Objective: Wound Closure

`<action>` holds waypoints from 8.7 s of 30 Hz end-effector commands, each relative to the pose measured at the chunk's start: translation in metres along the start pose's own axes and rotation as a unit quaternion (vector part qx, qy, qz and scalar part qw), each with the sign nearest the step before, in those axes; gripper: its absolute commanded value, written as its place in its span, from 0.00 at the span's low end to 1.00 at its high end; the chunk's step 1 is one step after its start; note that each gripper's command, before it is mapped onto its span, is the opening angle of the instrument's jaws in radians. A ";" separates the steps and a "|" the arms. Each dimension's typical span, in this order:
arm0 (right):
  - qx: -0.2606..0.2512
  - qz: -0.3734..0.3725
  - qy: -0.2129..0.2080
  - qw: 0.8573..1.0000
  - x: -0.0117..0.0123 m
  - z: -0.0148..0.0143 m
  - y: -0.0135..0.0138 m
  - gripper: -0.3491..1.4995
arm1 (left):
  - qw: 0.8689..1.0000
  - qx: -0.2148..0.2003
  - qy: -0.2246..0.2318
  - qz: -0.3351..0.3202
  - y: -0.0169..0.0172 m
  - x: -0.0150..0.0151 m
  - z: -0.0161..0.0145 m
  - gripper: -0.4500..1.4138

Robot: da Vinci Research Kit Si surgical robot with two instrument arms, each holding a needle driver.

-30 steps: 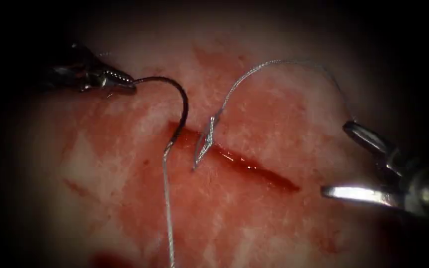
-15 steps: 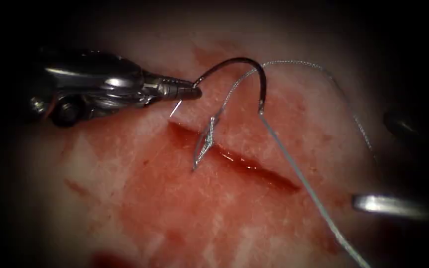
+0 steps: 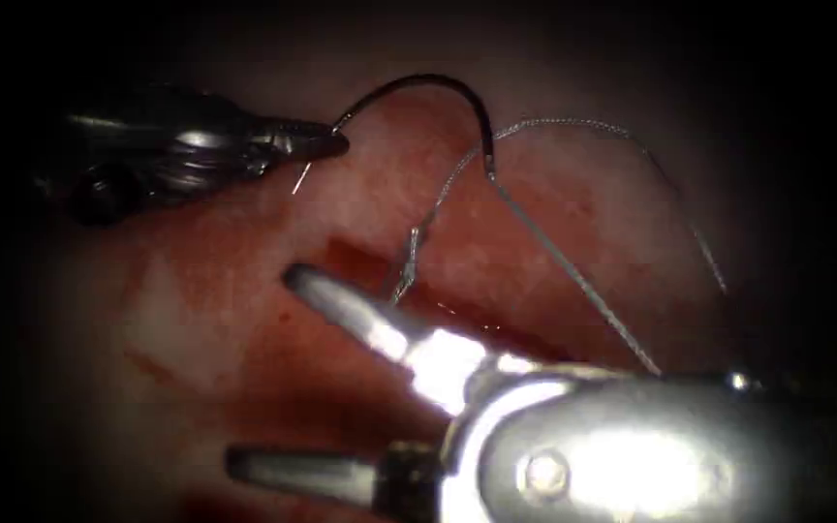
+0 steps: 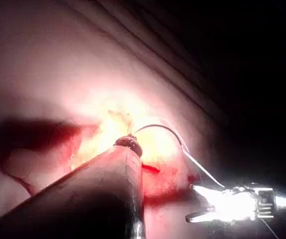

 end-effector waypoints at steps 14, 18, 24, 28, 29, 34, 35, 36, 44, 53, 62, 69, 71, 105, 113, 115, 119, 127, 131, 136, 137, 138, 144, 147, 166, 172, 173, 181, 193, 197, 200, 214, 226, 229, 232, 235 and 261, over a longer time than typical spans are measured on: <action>-0.075 0.014 -0.004 0.997 -0.0071 -0.0030 0.0075 0.75 | 0.966 -0.171 -0.110 -0.161 0.0029 -0.0070 0.0006 0.05; -0.090 0.016 0.010 0.996 -0.0065 -0.0031 0.0080 0.75 | 0.947 -0.202 -0.134 -0.211 0.0041 -0.0079 0.0011 0.05; -0.112 0.004 0.006 0.994 -0.0074 -0.0032 0.0082 0.74 | 0.924 -0.253 -0.148 -0.245 0.0051 -0.0085 0.0008 0.05; -0.133 0.008 0.026 0.991 -0.0070 -0.0029 0.0086 0.74 | 0.916 -0.270 -0.152 -0.253 0.0059 -0.0087 0.0011 0.05; -0.137 0.008 0.026 0.990 -0.0070 -0.0028 0.0085 0.74 | 0.914 -0.272 -0.153 -0.257 0.0061 -0.0086 0.0012 0.05; -0.136 0.005 0.027 0.990 -0.0074 -0.0020 0.0076 0.72 | 0.913 -0.282 -0.152 -0.254 0.0065 -0.0086 0.0015 0.05; -0.138 0.004 0.029 0.990 -0.0074 -0.0020 0.0075 0.71 | 0.912 -0.283 -0.152 -0.254 0.0065 -0.0086 0.0015 0.05; -0.138 0.004 0.029 0.990 -0.0075 -0.0018 0.0073 0.69 | 0.911 -0.285 -0.152 -0.256 0.0066 -0.0087 0.0015 0.05; -0.153 0.002 0.038 0.988 -0.0079 -0.0015 0.0069 0.38 | 0.910 -0.290 -0.153 -0.254 0.0071 -0.0087 0.0016 0.05; -0.146 -0.005 0.037 0.988 -0.0092 -0.0018 0.0068 0.00 | 0.908 -0.294 -0.157 -0.253 0.0078 -0.0087 0.0012 0.05; -0.120 -0.059 0.034 0.990 -0.0088 -0.0043 0.0085 0.00 | 0.926 -0.362 0.032 0.103 0.0097 -0.0088 0.0061 0.60; -0.101 -0.149 0.010 0.984 -0.0108 -0.0061 0.0117 0.00 | 0.918 -0.356 0.042 0.169 0.0079 -0.0099 0.0081 0.61; -0.098 -0.179 0.005 0.979 -0.0118 -0.0062 0.0127 0.00 | 0.921 -0.341 0.029 0.187 0.0078 -0.0105 0.0086 0.61; -0.105 -0.436 0.035 0.893 -0.0171 -0.0010 0.0132 0.00 | 0.939 -0.203 -0.055 0.274 0.0063 -0.0158 0.0159 0.44; -0.108 -0.444 0.028 0.889 -0.0178 -0.0011 0.0137 0.00 | 0.937 -0.208 -0.059 0.274 0.0065 -0.0160 0.0158 0.44; -0.109 -0.445 0.027 0.889 -0.0181 -0.0008 0.0134 0.00 | 0.937 -0.208 -0.059 0.274 0.0065 -0.0160 0.0158 0.44; -0.107 -0.447 0.023 0.888 -0.0186 -0.0007 0.0135 0.00 | 0.937 -0.208 -0.059 0.274 0.0065 -0.0160 0.0158 0.44; -0.107 -0.445 0.013 0.889 -0.0201 -0.0003 0.0131 0.00 | 0.937 -0.210 -0.061 0.271 0.0066 -0.0161 0.0158 0.44; -0.101 -0.396 0.012 0.913 -0.0205 -0.0004 0.0126 0.00 | 0.937 -0.211 -0.061 0.271 0.0066 -0.0160 0.0158 0.44; -0.097 -0.367 0.012 0.925 -0.0206 -0.0003 0.0121 0.00 | 0.937 -0.211 -0.062 0.272 0.0064 -0.0161 0.0157 0.44; -0.096 -0.360 0.013 0.928 -0.0207 -0.0002 0.0120 0.00 | 0.937 -0.212 -0.062 0.272 0.0064 -0.0161 0.0157 0.44; -0.093 -0.355 0.013 0.930 -0.0209 0.0001 0.0118 0.00 | 0.937 -0.211 -0.064 0.270 0.0063 -0.0161 0.0156 0.44; -0.078 -0.353 0.009 0.932 -0.0213 0.0011 0.0108 0.00 | 0.938 -0.210 -0.065 0.268 0.0062 -0.0162 0.0157 0.44; -0.080 -0.344 0.013 0.935 -0.0201 0.0002 0.0117 0.00 | 0.939 -0.205 -0.073 0.266 0.0060 -0.0167 0.0161 0.43; -0.080 -0.210 0.018 0.974 -0.0195 0.0003 0.0128 0.00 | 0.941 -0.198 -0.095 0.258 0.0031 -0.0186 0.0179 0.43; -0.073 -0.124 0.014 0.990 -0.0198 0.0006 0.0134 0.00 | 0.940 -0.195 -0.100 0.260 0.0029 -0.0188 0.0181 0.43; -0.069 -0.107 0.008 0.992 -0.0199 0.0007 0.0134 0.00 | 0.940 -0.195 -0.100 0.260 0.0029 -0.0188 0.0181 0.43; -0.062 -0.069 -0.002 0.996 -0.0207 0.0011 0.0133 0.00 | 0.940 -0.195 -0.103 0.261 0.0028 -0.0188 0.0180 0.42; -0.024 0.051 -0.025 0.998 -0.0216 0.0021 0.0136 0.00 | 0.938 -0.194 -0.111 0.265 0.0021 -0.0189 0.0178 0.42; -0.009 0.093 -0.042 0.995 -0.0221 0.0022 0.0134 0.00 | 0.938 -0.194 -0.112 0.266 0.0019 -0.0189 0.0178 0.42; -0.003 0.115 -0.047 0.992 -0.0222 0.0021 0.0129 0.00 | 0.937 -0.194 -0.112 0.267 0.0018 -0.0189 0.0178 0.42; 0.086 0.289 -0.098 0.948 -0.0234 0.0026 0.0093 0.00 | 0.937 -0.195 -0.113 0.268 0.0015 -0.0189 0.0176 0.42; 0.078 0.315 -0.093 0.941 -0.0231 0.0023 0.0086 0.86 | 0.912 -0.223 -0.115 0.323 0.0017 -0.0190 0.0168 0.42; 0.084 0.281 -0.081 0.953 -0.0231 0.0018 0.0109 0.90 | 0.889 -0.230 -0.103 0.382 0.0022 -0.0199 0.0158 0.51; 0.086 0.266 -0.079 0.957 -0.0231 0.0012 0.0126 0.90 | 0.860 -0.246 -0.069 0.441 0.0023 -0.0198 0.0157 0.55; 0.092 0.265 -0.080 0.956 -0.0233 0.0004 0.0139 0.90 | 0.795 -0.283 -0.017 0.536 0.0021 -0.0191 0.0155 0.56; 0.108 0.298 -0.063 0.946 -0.0249 -0.0027 0.0175 0.91 | 0.653 -0.295 0.160 0.679 0.0039 -0.0149 0.0174 0.58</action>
